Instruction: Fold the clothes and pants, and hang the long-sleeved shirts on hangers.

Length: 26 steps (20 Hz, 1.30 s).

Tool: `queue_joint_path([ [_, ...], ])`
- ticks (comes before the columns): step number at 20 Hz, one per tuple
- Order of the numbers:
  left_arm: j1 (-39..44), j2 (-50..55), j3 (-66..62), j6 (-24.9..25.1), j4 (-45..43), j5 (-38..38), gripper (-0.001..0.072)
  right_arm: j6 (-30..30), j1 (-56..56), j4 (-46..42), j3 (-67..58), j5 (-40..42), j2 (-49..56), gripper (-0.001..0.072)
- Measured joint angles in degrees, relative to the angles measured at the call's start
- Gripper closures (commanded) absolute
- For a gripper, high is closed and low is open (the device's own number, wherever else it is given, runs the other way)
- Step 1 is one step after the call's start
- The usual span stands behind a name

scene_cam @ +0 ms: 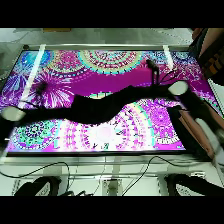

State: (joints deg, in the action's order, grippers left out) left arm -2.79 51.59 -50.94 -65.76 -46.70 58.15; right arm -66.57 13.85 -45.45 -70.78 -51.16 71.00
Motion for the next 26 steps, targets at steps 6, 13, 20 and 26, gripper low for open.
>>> queue_joint_path([
  [6,-4.26,-12.41,-15.87,2.99,0.33,-4.42,0.0700,-6.84,0.13,-0.31,-6.67,-1.88,-18.60,0.0676],
  [13,-4.98,-23.08,-18.71,3.61,0.48,-13.09,0.0703,-20.83,0.17,1.55,-6.75,-7.08,-33.70,0.0676],
  [20,-2.01,-5.90,-16.74,1.03,0.39,-4.28,0.0702,-26.58,0.15,1.33,9.90,1.46,-25.46,0.0677],
  [26,5.75,19.69,-15.21,1.68,0.87,-4.09,0.0702,-27.28,-1.77,1.60,15.15,14.75,-6.43,0.0676],
])
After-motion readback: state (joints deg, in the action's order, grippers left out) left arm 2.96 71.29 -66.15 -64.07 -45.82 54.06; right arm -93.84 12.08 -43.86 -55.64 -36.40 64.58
